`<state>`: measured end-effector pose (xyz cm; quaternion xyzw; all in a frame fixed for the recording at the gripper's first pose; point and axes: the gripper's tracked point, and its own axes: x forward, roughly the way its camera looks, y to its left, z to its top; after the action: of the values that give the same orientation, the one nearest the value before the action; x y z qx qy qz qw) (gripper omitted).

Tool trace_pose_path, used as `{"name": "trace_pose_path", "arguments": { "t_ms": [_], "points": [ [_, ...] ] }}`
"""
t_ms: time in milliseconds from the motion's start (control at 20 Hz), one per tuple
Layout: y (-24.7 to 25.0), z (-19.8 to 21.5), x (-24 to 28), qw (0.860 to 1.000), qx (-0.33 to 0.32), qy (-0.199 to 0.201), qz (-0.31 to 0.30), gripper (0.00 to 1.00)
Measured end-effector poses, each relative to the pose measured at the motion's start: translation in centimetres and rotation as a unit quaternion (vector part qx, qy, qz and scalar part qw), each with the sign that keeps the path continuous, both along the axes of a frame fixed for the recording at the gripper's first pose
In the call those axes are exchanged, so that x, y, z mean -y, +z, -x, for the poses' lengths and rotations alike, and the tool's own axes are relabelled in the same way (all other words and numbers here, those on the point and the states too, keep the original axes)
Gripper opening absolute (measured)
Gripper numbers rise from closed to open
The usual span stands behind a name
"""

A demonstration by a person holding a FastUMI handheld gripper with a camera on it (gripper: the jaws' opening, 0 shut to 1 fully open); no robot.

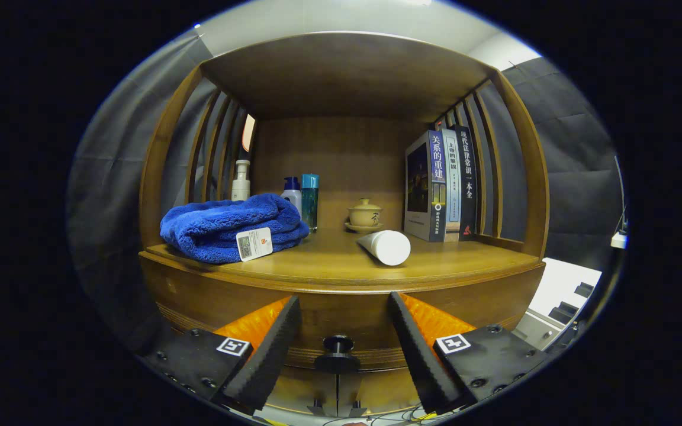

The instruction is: Pull open the drawer, take out the items inside it, and place them on the countertop above the cabinet.

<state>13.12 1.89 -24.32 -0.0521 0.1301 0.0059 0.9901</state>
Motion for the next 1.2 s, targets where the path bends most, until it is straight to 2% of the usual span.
{"name": "trace_pose_path", "arguments": {
  "t_ms": [150, 350, 650, 850, 1200],
  "points": [
    [3.5, 2.1, -0.4, 0.999, -0.002, 0.009, -0.05, 0.99],
    [10.9, 6.4, 1.9, 1.0, 0.021, 0.018, -0.009, 0.98],
    [19.6, 11.8, 6.6, 0.996, 0.083, -0.007, -0.034, 0.97],
    [21.1, 13.4, 8.5, 0.994, 0.107, -0.019, -0.021, 0.97],
    [21.1, 13.2, 7.7, 0.994, 0.105, -0.018, -0.037, 0.96]
  ]
}}
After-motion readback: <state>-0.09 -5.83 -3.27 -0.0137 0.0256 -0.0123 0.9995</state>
